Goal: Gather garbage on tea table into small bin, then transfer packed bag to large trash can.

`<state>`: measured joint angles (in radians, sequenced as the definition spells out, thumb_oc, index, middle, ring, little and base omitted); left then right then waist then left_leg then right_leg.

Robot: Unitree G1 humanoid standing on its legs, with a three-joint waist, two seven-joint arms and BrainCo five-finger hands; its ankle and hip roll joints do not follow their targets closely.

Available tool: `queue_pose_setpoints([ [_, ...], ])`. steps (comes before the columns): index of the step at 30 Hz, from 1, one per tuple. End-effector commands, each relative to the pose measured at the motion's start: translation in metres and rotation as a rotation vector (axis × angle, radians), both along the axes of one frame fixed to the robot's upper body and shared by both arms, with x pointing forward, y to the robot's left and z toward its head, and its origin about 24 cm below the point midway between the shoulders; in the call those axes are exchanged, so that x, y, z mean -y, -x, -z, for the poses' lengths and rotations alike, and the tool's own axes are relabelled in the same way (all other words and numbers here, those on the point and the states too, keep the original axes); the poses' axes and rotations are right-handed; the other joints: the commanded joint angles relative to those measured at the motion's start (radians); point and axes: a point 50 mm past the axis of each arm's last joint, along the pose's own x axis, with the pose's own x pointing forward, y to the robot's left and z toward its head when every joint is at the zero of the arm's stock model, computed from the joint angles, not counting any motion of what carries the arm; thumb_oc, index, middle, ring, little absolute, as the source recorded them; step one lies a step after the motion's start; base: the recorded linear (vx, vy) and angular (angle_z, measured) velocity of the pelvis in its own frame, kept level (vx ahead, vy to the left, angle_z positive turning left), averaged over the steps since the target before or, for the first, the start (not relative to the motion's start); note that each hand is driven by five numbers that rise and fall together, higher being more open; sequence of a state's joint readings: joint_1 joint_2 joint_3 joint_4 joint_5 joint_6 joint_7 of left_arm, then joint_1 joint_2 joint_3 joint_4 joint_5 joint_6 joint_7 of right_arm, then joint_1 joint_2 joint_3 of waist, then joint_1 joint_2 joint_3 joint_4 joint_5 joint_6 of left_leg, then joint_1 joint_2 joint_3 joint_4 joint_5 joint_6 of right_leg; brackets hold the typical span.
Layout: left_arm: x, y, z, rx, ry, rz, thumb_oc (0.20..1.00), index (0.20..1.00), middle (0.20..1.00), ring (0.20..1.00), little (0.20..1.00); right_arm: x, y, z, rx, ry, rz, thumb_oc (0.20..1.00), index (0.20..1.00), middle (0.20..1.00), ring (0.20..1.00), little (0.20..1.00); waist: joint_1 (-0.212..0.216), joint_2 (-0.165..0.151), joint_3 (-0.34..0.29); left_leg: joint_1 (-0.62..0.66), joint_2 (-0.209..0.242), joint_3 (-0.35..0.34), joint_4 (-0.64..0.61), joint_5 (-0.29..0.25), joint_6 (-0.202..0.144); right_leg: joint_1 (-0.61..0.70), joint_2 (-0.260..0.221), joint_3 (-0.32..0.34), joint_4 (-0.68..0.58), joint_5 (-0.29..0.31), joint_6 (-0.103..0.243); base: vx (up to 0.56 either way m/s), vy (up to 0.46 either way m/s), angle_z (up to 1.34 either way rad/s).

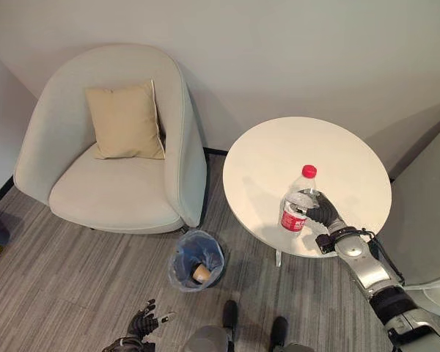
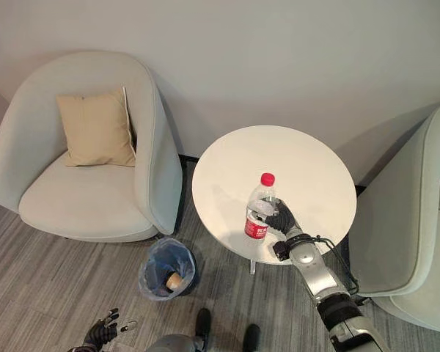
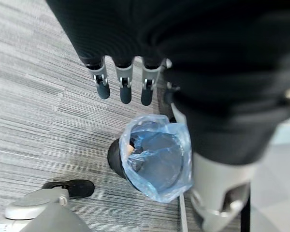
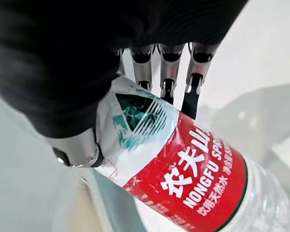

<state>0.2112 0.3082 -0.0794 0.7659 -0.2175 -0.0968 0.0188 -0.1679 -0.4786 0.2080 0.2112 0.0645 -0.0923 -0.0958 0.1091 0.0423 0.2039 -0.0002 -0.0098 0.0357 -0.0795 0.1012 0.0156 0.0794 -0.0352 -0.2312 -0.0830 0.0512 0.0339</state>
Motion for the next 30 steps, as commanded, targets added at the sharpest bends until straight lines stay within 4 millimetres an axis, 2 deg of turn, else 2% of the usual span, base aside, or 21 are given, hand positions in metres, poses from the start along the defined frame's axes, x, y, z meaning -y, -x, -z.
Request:
queue_pose_setpoints([
  [1,-0.012,-0.019,-0.01,0.057,-0.04,0.038,1.0,1.0,1.0,1.0,1.0,-0.007,-0.007,-0.028,0.135,-0.05,-0.076,0.2,0.2,0.2,0.2,0.2,-0.005,-0.049,-0.023,0.026,0.031,0.002,0.063,-0.141,-0.066,0.012,-0.061,0.025,0.057,-0.149,0.058,-0.08,-0.073,0.1],
  [4,-0.002,-0.037,-0.016,0.112,-0.017,0.067,1.0,1.0,1.0,1.0,1.0,-0.003,0.008,-0.035,0.188,-0.088,-0.077,0.2,0.2,0.2,0.2,0.2,-0.015,-0.044,0.007,-0.068,0.04,-0.034,0.127,-0.106,-0.108,-0.003,-0.06,-0.058,0.066,-0.174,0.035,-0.22,-0.123,0.5],
  [7,0.005,-0.039,-0.015,0.115,-0.001,0.087,1.0,1.0,1.0,1.0,1.0,0.002,0.013,-0.033,0.188,-0.083,-0.057,0.2,0.2,0.2,0.2,0.2,-0.02,-0.039,0.013,-0.107,0.047,-0.013,0.152,-0.095,-0.11,0.003,-0.068,-0.116,0.064,-0.177,0.029,-0.11,-0.019,1.04],
  [9,0.009,-0.042,-0.015,0.117,0.0,0.104,1.0,1.0,1.0,1.0,1.0,0.003,0.014,-0.034,0.192,-0.068,-0.048,0.2,0.2,0.2,0.2,0.2,-0.032,-0.038,0.024,-0.123,0.066,0.063,0.169,-0.097,-0.097,0.003,-0.087,-0.163,0.07,-0.173,0.03,-0.08,0.044,0.72],
  [10,0.009,-0.042,-0.015,0.117,0.0,0.104,1.0,1.0,1.0,1.0,1.0,0.003,0.014,-0.034,0.192,-0.068,-0.048,0.2,0.2,0.2,0.2,0.2,-0.032,-0.038,0.024,-0.123,0.066,0.063,0.17,-0.098,-0.097,0.003,-0.087,-0.163,0.07,-0.173,0.03,-0.05,0.067,0.75],
  [12,0.011,-0.046,-0.016,0.132,-0.001,0.108,1.0,1.0,1.0,1.0,1.0,0.003,0.011,-0.036,0.203,-0.052,-0.045,0.2,0.2,0.2,0.2,0.2,-0.044,-0.033,0.026,-0.12,0.088,0.153,0.18,-0.104,-0.089,-0.001,-0.103,-0.196,0.068,-0.168,0.034,0.01,0.126,1.01],
  [13,0.011,-0.046,-0.017,0.134,-0.004,0.11,1.0,1.0,1.0,1.0,1.0,0.003,0.008,-0.04,0.214,-0.041,-0.044,0.2,0.2,0.2,0.2,0.2,-0.05,-0.028,0.02,-0.092,0.103,0.207,0.177,-0.132,-0.095,0.013,-0.113,-0.208,0.068,-0.179,0.045,0.13,0.204,0.77],
  [16,0.01,-0.042,-0.014,0.119,-0.009,0.099,1.0,1.0,1.0,1.0,1.0,-0.001,0.006,-0.041,0.216,-0.043,-0.052,0.2,0.2,0.2,0.2,0.2,-0.047,-0.024,0.014,-0.072,0.099,0.229,0.168,-0.148,-0.087,0.024,-0.133,-0.216,0.079,-0.174,0.061,0.14,0.222,0.3],
  [19,0.008,-0.038,-0.013,0.111,-0.012,0.088,1.0,1.0,1.0,1.0,1.0,-0.005,0.004,-0.04,0.21,-0.044,-0.061,0.2,0.2,0.2,0.2,0.2,-0.038,-0.026,0.012,-0.068,0.084,0.228,0.176,-0.166,-0.071,0.022,-0.155,-0.21,0.106,-0.178,0.074,0.1,0.238,0.14],
  [21,0.004,-0.037,-0.013,0.102,-0.024,0.078,1.0,1.0,1.0,1.0,1.0,-0.015,0.002,-0.043,0.223,-0.065,-0.095,0.2,0.2,0.2,0.2,0.2,-0.028,-0.023,0.025,-0.059,0.058,0.224,0.177,-0.194,-0.037,-0.035,-0.209,-0.174,0.238,-0.178,0.09,0.07,0.285,0.0],
  [23,-0.001,-0.042,-0.016,0.116,-0.041,0.073,1.0,1.0,1.0,1.0,1.0,-0.019,0.002,-0.044,0.229,-0.073,-0.11,0.2,0.2,0.2,0.2,0.2,-0.037,-0.023,0.041,-0.065,0.043,0.207,0.187,-0.205,-0.02,-0.095,-0.227,-0.111,0.34,-0.177,0.098,0.01,0.168,-0.1],
  [24,-0.003,-0.045,-0.019,0.129,-0.05,0.073,1.0,1.0,1.0,1.0,1.0,-0.02,0.003,-0.045,0.231,-0.072,-0.116,0.2,0.2,0.2,0.2,0.2,-0.045,-0.018,0.045,-0.073,0.041,0.212,0.182,-0.188,-0.008,-0.134,-0.216,-0.082,0.366,-0.16,0.091,0.0,0.126,0.07],
  [26,-0.003,-0.05,-0.023,0.156,-0.052,0.08,1.0,1.0,1.0,1.0,1.0,-0.02,0.004,-0.044,0.227,-0.062,-0.123,0.2,0.2,0.2,0.2,0.2,-0.062,-0.014,0.053,-0.055,0.026,0.192,0.166,-0.188,-0.002,-0.181,-0.17,0.006,0.364,-0.161,0.085,0.06,0.079,0.26],
  [30,-0.003,-0.05,-0.023,0.158,-0.048,0.08,1.0,1.0,1.0,1.0,1.0,-0.02,0.006,-0.038,0.2,-0.068,-0.121,0.2,0.2,0.2,0.2,0.2,-0.076,-0.014,0.066,-0.031,0.012,0.164,0.152,-0.199,0.001,-0.226,-0.145,0.046,0.276,-0.119,0.087,0.09,-0.01,0.15],
])
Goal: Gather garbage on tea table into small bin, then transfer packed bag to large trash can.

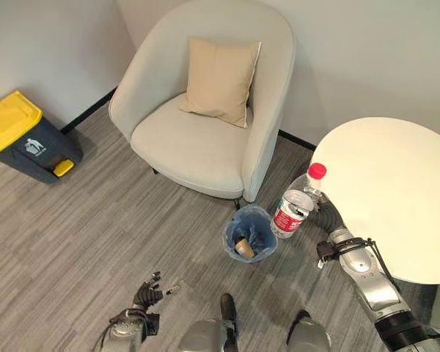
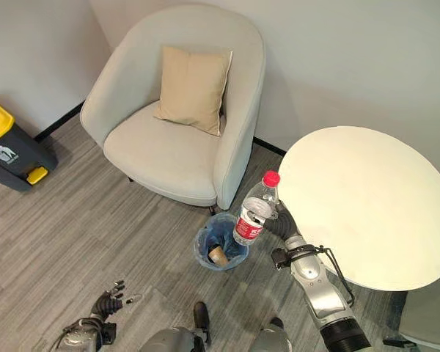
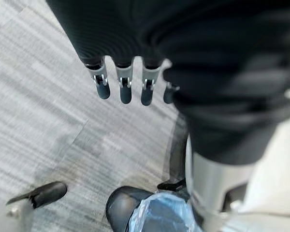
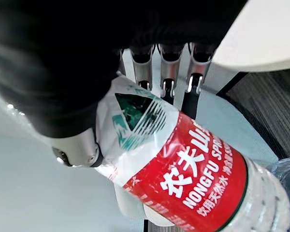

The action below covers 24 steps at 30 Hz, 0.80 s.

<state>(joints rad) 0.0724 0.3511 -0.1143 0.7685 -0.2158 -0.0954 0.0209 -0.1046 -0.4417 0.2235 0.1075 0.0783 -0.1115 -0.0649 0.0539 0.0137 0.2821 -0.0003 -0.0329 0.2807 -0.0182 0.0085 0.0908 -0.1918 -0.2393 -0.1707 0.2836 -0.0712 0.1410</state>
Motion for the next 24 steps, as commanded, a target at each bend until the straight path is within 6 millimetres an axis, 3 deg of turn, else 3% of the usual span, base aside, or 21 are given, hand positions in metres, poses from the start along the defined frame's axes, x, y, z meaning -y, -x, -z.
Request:
queue_pose_setpoints([
  [1,0.001,0.0,-0.005,0.048,-0.007,0.008,1.0,1.0,1.0,1.0,1.0,0.001,-0.006,-0.034,0.167,0.0,-0.032,0.2,0.2,0.2,0.2,0.2,-0.028,0.013,-0.006,-0.03,0.031,-0.094,0.093,-0.107,-0.074,0.018,0.073,0.015,-0.101,0.016,-0.015,0.07,-0.04,0.14],
  [4,0.002,0.0,-0.006,0.053,-0.011,0.034,1.0,1.0,1.0,1.0,1.0,0.006,-0.001,-0.029,0.14,0.024,-0.031,0.2,0.2,0.2,0.2,0.2,-0.042,-0.005,0.001,-0.038,0.011,-0.143,0.124,-0.12,-0.073,0.024,0.105,0.103,-0.129,0.025,-0.015,0.07,-0.074,0.5],
  [9,0.003,0.002,-0.004,0.037,-0.007,0.044,1.0,1.0,1.0,1.0,1.0,0.005,-0.001,-0.025,0.118,0.126,-0.088,0.2,0.2,0.2,0.2,0.2,-0.031,-0.008,-0.006,-0.077,0.021,-0.18,0.141,-0.11,-0.098,0.047,0.111,0.075,-0.166,0.031,-0.032,0.02,-0.118,0.37],
  [13,0.009,-0.015,-0.01,0.079,-0.02,0.066,1.0,1.0,1.0,1.0,1.0,-0.005,-0.014,-0.041,0.194,0.262,-0.135,0.2,0.2,0.2,0.2,0.2,-0.021,-0.006,0.045,-0.166,0.03,-0.208,0.182,-0.093,-0.119,-0.002,0.103,0.042,-0.146,0.026,-0.045,-0.13,-0.098,0.33],
  [17,0.014,-0.039,-0.022,0.164,-0.015,0.041,1.0,1.0,1.0,1.0,1.0,-0.024,-0.031,-0.055,0.274,0.338,-0.164,0.2,0.2,0.2,0.2,0.2,-0.01,-0.002,0.098,-0.304,0.042,-0.23,0.265,-0.083,-0.13,-0.122,0.078,0.005,-0.058,0.011,-0.063,-0.14,-0.063,0.31],
  [22,0.022,-0.062,-0.037,0.254,-0.006,0.018,1.0,1.0,1.0,1.0,1.0,-0.038,-0.051,-0.07,0.342,0.37,-0.117,0.2,0.2,0.2,0.2,0.2,0.005,0.006,0.156,-0.487,0.036,-0.239,0.399,-0.101,-0.124,-0.307,0.058,0.003,0.104,-0.033,-0.085,-0.11,0.001,0.27],
  [24,0.026,-0.079,-0.05,0.318,-0.005,0.015,1.0,1.0,1.0,1.0,1.0,-0.039,-0.066,-0.083,0.38,0.359,-0.055,0.2,0.2,0.2,0.2,0.2,0.012,0.013,0.182,-0.613,0.036,-0.247,0.499,-0.142,-0.124,-0.435,0.046,0.02,0.222,-0.085,-0.087,-0.09,0.012,0.35],
])
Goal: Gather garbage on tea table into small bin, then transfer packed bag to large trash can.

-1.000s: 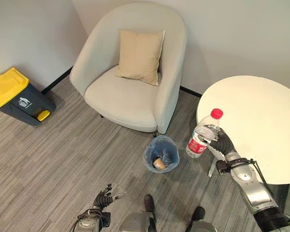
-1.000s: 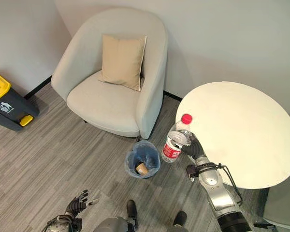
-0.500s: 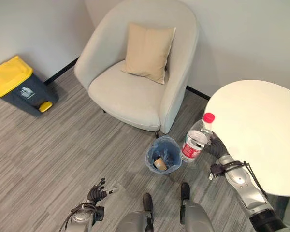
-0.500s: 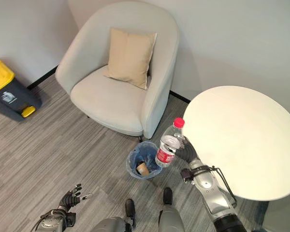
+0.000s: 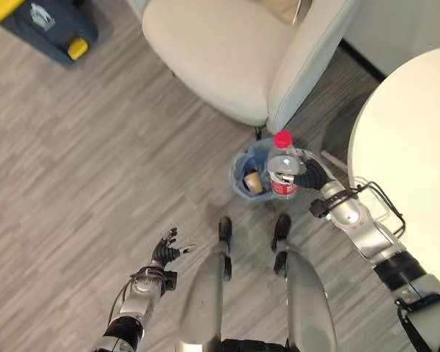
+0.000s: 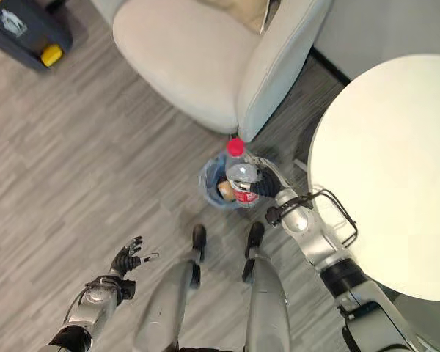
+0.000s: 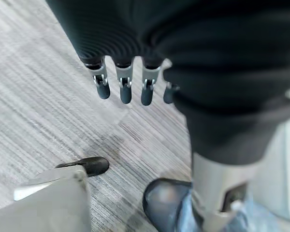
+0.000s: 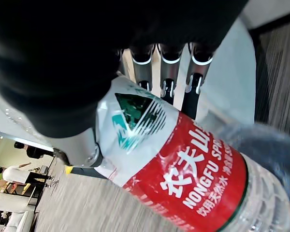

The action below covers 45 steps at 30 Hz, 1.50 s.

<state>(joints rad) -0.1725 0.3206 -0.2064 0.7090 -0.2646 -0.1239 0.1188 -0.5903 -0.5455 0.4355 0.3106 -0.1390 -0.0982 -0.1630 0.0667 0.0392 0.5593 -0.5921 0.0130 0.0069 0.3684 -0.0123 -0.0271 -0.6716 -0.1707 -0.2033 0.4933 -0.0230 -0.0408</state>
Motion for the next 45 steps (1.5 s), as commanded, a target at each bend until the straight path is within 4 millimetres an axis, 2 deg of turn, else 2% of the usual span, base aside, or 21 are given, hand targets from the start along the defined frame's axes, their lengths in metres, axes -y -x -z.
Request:
queue_pose_setpoints([
  [1,-0.012,0.008,-0.002,0.032,-0.012,-0.051,1.0,1.0,1.0,1.0,1.0,-0.007,0.003,-0.006,0.09,-0.049,0.021,0.2,0.2,0.2,0.2,0.2,0.001,-0.011,-0.09,-0.068,-0.01,0.022,0.138,-0.122,-0.005,0.0,-0.028,0.055,0.044,-0.143,0.091,-0.15,0.026,0.31],
  [3,-0.012,-0.002,-0.011,0.068,-0.014,-0.046,1.0,1.0,1.0,1.0,1.0,-0.004,-0.007,-0.02,0.133,-0.037,0.06,0.2,0.2,0.2,0.2,0.2,0.004,-0.008,-0.08,-0.155,-0.014,0.017,0.187,-0.128,-0.001,-0.092,-0.036,0.069,0.112,-0.156,0.088,-0.09,0.01,0.18],
  [5,-0.009,-0.013,-0.021,0.109,-0.018,-0.028,1.0,1.0,1.0,1.0,1.0,0.002,-0.023,-0.043,0.192,-0.02,0.118,0.2,0.2,0.2,0.2,0.2,0.012,-0.005,-0.078,-0.286,-0.022,0.008,0.279,-0.144,0.008,-0.218,-0.052,0.086,0.212,-0.186,0.076,-0.06,-0.008,0.3],
  [8,-0.007,-0.019,-0.028,0.13,-0.032,0.002,1.0,1.0,1.0,1.0,1.0,0.009,-0.035,-0.064,0.23,-0.015,0.169,0.2,0.2,0.2,0.2,0.2,0.022,-0.001,-0.078,-0.388,-0.033,-0.001,0.339,-0.155,0.014,-0.321,-0.067,0.095,0.294,-0.214,0.065,0.0,-0.024,0.22],
  [10,-0.005,-0.021,-0.031,0.139,-0.032,0.023,1.0,1.0,1.0,1.0,1.0,0.016,-0.045,-0.086,0.265,-0.001,0.219,0.2,0.2,0.2,0.2,0.2,0.034,0.004,-0.091,-0.48,-0.047,-0.009,0.388,-0.165,0.02,-0.415,-0.084,0.108,0.355,-0.236,0.059,0.03,-0.011,0.34],
  [16,0.001,-0.023,-0.03,0.133,-0.033,0.064,1.0,1.0,1.0,1.0,1.0,0.033,-0.059,-0.117,0.28,0.001,0.32,0.2,0.2,0.2,0.2,0.2,0.063,0.01,-0.107,-0.591,-0.066,-0.022,0.438,-0.17,0.027,-0.524,-0.117,0.128,0.426,-0.258,0.05,0.03,0.007,0.15],
  [17,0.005,-0.025,-0.032,0.139,-0.031,0.078,1.0,1.0,1.0,1.0,1.0,0.042,-0.064,-0.114,0.248,-0.002,0.37,0.2,0.2,0.2,0.2,0.2,0.072,0.014,-0.111,-0.612,-0.075,-0.027,0.44,-0.166,0.026,-0.539,-0.123,0.124,0.435,-0.262,0.05,0.02,-0.01,0.15],
  [19,0.006,-0.026,-0.033,0.141,-0.033,0.082,1.0,1.0,1.0,1.0,1.0,0.045,-0.066,-0.107,0.221,0.011,0.393,0.46,0.46,0.46,0.46,0.46,0.076,0.015,-0.112,-0.617,-0.082,-0.031,0.439,-0.163,0.025,-0.541,-0.127,0.12,0.439,-0.263,0.048,0.01,-0.022,0.13],
  [20,0.007,-0.026,-0.033,0.143,-0.032,0.082,1.0,1.0,1.0,1.0,1.0,0.045,-0.066,-0.103,0.208,0.011,0.397,0.533,0.533,0.533,0.533,0.533,0.076,0.016,-0.113,-0.618,-0.084,-0.032,0.437,-0.16,0.025,-0.544,-0.126,0.121,0.44,-0.262,0.048,-0.01,-0.014,0.13],
  [21,0.008,-0.027,-0.033,0.144,-0.033,0.08,1.0,1.0,1.0,1.0,1.0,0.045,-0.068,-0.092,0.173,0.023,0.407,1.0,1.0,1.0,1.0,1.0,0.076,0.014,-0.115,-0.617,-0.084,-0.032,0.43,-0.158,0.024,-0.541,-0.124,0.117,0.436,-0.26,0.048,-0.01,-0.01,0.09],
  [26,0.009,-0.028,-0.034,0.151,-0.033,0.067,1.0,1.0,1.0,1.0,1.0,0.039,-0.067,-0.073,0.141,0.075,0.397,1.0,1.0,1.0,1.0,1.0,0.069,0.013,-0.121,-0.608,-0.083,-0.037,0.413,-0.151,0.021,-0.532,-0.114,0.112,0.425,-0.255,0.049,0.0,-0.003,0.01],
  [31,0.009,-0.026,-0.033,0.157,-0.028,0.042,1.0,1.0,1.0,1.0,1.0,0.028,-0.054,-0.066,0.244,0.283,0.321,1.0,1.0,1.0,1.0,1.0,0.05,-0.001,-0.116,-0.568,-0.065,-0.041,0.378,-0.148,0.017,-0.498,-0.093,0.108,0.393,-0.244,0.059,-0.01,-0.012,-0.01],
  [37,0.003,-0.024,-0.033,0.156,-0.053,0.04,1.0,1.0,1.0,1.0,1.0,0.031,-0.052,-0.033,0.175,0.51,0.304,1.0,1.0,1.0,1.0,1.0,0.038,-0.005,-0.099,-0.546,-0.054,-0.045,0.346,-0.139,0.009,-0.476,-0.087,0.096,0.364,-0.234,0.073,-0.02,-0.046,-0.03],
  [39,0.001,-0.025,-0.036,0.168,-0.06,0.043,1.0,1.0,1.0,1.0,1.0,0.028,-0.054,-0.023,0.145,0.604,0.293,1.0,1.0,1.0,1.0,1.0,0.039,0.0,-0.088,-0.555,-0.052,-0.045,0.342,-0.132,0.007,-0.483,-0.085,0.093,0.36,-0.227,0.078,-0.02,-0.046,0.0],
  [40,-0.001,-0.027,-0.039,0.178,-0.07,0.051,1.0,1.0,1.0,1.0,1.0,0.028,-0.056,-0.012,0.098,0.663,0.295,1.0,1.0,1.0,1.0,1.0,0.045,0.009,-0.084,-0.573,-0.058,-0.049,0.343,-0.125,0.007,-0.501,-0.088,0.093,0.364,-0.228,0.081,-0.01,-0.051,0.0],
  [42,-0.001,-0.029,-0.041,0.187,-0.072,0.052,1.0,1.0,1.0,1.0,1.0,0.028,-0.057,0.005,0.03,0.702,0.313,1.0,1.0,1.0,1.0,1.0,0.048,0.022,-0.079,-0.602,-0.068,-0.052,0.35,-0.119,0.007,-0.53,-0.093,0.095,0.383,-0.234,0.078,0.01,-0.048,0.04],
  [45,-0.002,-0.03,-0.043,0.191,-0.087,0.052,1.0,1.0,1.0,1.0,1.0,0.02,-0.056,0.02,-0.037,0.687,0.307,1.0,1.0,1.0,1.0,1.0,0.051,0.034,-0.074,-0.641,-0.078,-0.056,0.365,-0.11,0.006,-0.57,-0.099,0.099,0.413,-0.241,0.07,0.01,-0.031,0.14],
])
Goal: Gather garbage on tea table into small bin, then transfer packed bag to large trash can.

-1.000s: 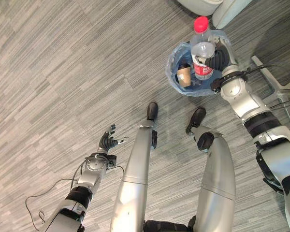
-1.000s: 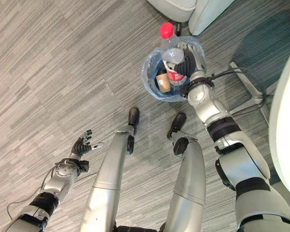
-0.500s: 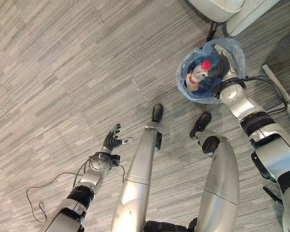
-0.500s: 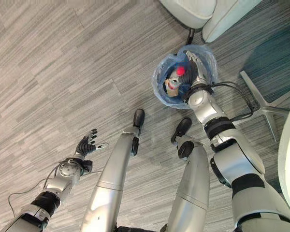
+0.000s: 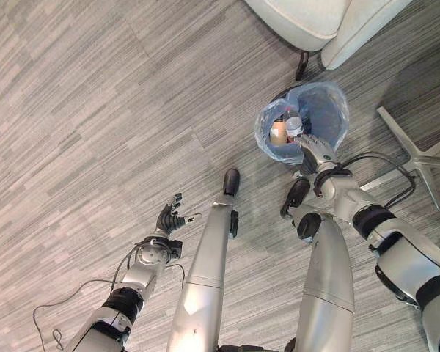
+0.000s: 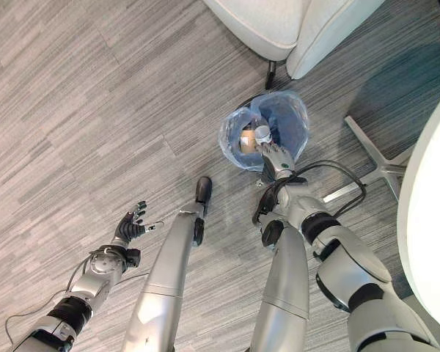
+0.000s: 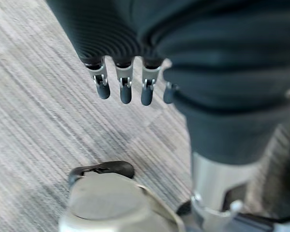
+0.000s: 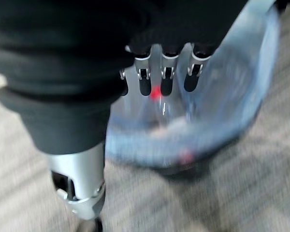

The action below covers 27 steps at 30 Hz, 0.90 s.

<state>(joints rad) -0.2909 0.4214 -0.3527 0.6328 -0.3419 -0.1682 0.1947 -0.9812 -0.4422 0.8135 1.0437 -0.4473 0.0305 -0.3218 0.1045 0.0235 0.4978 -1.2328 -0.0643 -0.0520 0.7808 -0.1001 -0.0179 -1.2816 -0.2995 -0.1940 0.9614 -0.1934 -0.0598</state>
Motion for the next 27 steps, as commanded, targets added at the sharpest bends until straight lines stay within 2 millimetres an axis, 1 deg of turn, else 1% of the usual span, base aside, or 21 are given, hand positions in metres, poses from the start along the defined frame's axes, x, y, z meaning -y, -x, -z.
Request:
queue_pose_setpoints([
  [1,-0.009,0.007,0.003,0.001,-0.021,-0.024,1.0,1.0,1.0,1.0,1.0,0.004,-0.001,-0.005,0.014,0.008,0.004,1.0,1.0,1.0,1.0,1.0,0.014,0.051,-0.012,-0.005,0.0,0.004,-0.046,-0.021,-0.004,0.036,0.028,0.09,-0.052,-0.071,0.088,0.01,-0.003,0.15],
  [2,-0.008,0.006,0.003,0.001,-0.019,-0.025,1.0,1.0,1.0,1.0,1.0,-0.001,-0.001,-0.002,0.001,-0.014,-0.005,0.2,0.2,0.2,0.2,0.2,0.017,0.052,-0.012,-0.013,-0.002,0.004,-0.042,-0.019,-0.003,0.027,0.03,0.091,-0.045,-0.072,0.086,0.0,-0.009,0.1],
  [6,-0.005,0.003,0.002,0.004,-0.011,-0.023,1.0,1.0,1.0,1.0,1.0,-0.01,0.0,-0.003,-0.001,-0.065,-0.036,0.2,0.2,0.2,0.2,0.2,0.018,0.053,-0.016,-0.016,-0.001,0.005,-0.042,-0.017,-0.002,0.022,0.036,0.093,-0.044,-0.069,0.084,0.0,0.0,0.0],
  [12,0.0,0.001,0.001,0.008,-0.009,-0.008,1.0,1.0,1.0,1.0,1.0,-0.012,-0.003,-0.021,0.062,-0.145,-0.049,0.2,0.2,0.2,0.2,0.2,0.017,0.045,-0.023,0.026,0.005,0.01,-0.085,-0.01,-0.002,0.061,0.051,0.087,-0.082,-0.052,0.093,-0.03,-0.001,-0.03],
  [13,0.0,0.0,0.001,0.006,-0.011,-0.008,1.0,1.0,1.0,1.0,1.0,-0.012,-0.003,-0.024,0.076,-0.158,-0.055,0.2,0.2,0.2,0.2,0.2,0.017,0.043,-0.024,0.041,0.008,0.009,-0.096,-0.009,-0.002,0.075,0.055,0.085,-0.094,-0.049,0.094,-0.04,-0.018,-0.04],
  [17,-0.002,0.001,0.002,-0.004,-0.003,-0.019,1.0,1.0,1.0,1.0,1.0,-0.012,0.003,-0.028,0.104,-0.317,-0.066,0.2,0.2,0.2,0.2,0.2,0.01,0.033,-0.036,0.143,0.019,0.004,-0.188,0.01,-0.008,0.173,0.064,0.067,-0.18,-0.025,0.107,-0.05,-0.021,-0.02],
  [19,-0.005,0.004,0.006,-0.024,0.005,-0.028,1.0,1.0,1.0,1.0,1.0,-0.015,0.01,-0.023,0.087,-0.477,-0.082,0.2,0.2,0.2,0.2,0.2,0.003,0.024,-0.047,0.227,0.024,0.004,-0.252,0.025,-0.016,0.254,0.067,0.048,-0.237,-0.009,0.115,-0.04,-0.036,0.05],
  [20,-0.005,0.004,0.006,-0.025,0.005,-0.027,1.0,1.0,1.0,1.0,1.0,-0.014,0.011,-0.022,0.085,-0.477,-0.081,0.2,0.2,0.2,0.2,0.2,0.004,0.025,-0.044,0.234,0.025,0.003,-0.256,0.027,-0.017,0.261,0.067,0.047,-0.241,-0.008,0.115,-0.02,-0.017,0.07],
  [22,-0.011,0.012,0.015,-0.063,0.003,-0.044,1.0,1.0,1.0,1.0,1.0,-0.019,0.025,-0.015,0.065,-0.662,-0.13,0.2,0.2,0.2,0.2,0.2,-0.009,0.01,-0.057,0.367,0.027,0.001,-0.34,0.034,-0.02,0.391,0.075,0.027,-0.334,0.019,0.124,0.0,-0.001,0.03],
  [23,-0.013,0.015,0.017,-0.074,0.004,-0.048,1.0,1.0,1.0,1.0,1.0,-0.021,0.03,-0.013,0.056,-0.721,-0.148,0.2,0.2,0.2,0.2,0.2,-0.014,0.004,-0.062,0.411,0.029,0.0,-0.364,0.036,-0.022,0.437,0.078,0.021,-0.362,0.027,0.128,0.04,0.018,-0.05],
  [24,-0.016,0.022,0.024,-0.104,0.003,-0.052,1.0,1.0,1.0,1.0,1.0,-0.023,0.041,-0.007,0.036,-0.793,-0.183,0.2,0.2,0.2,0.2,0.2,-0.024,-0.007,-0.068,0.509,0.035,0.003,-0.416,0.038,-0.024,0.529,0.083,0.011,-0.423,0.045,0.135,0.05,0.027,-0.11],
  [27,-0.02,0.034,0.033,-0.142,0.01,-0.062,1.0,1.0,1.0,1.0,1.0,-0.026,0.059,0.001,-0.005,-0.887,-0.238,0.2,0.2,0.2,0.2,0.2,-0.04,-0.021,-0.076,0.66,0.044,0.01,-0.491,0.044,-0.025,0.682,0.091,-0.004,-0.521,0.08,0.148,0.05,0.049,-0.19],
])
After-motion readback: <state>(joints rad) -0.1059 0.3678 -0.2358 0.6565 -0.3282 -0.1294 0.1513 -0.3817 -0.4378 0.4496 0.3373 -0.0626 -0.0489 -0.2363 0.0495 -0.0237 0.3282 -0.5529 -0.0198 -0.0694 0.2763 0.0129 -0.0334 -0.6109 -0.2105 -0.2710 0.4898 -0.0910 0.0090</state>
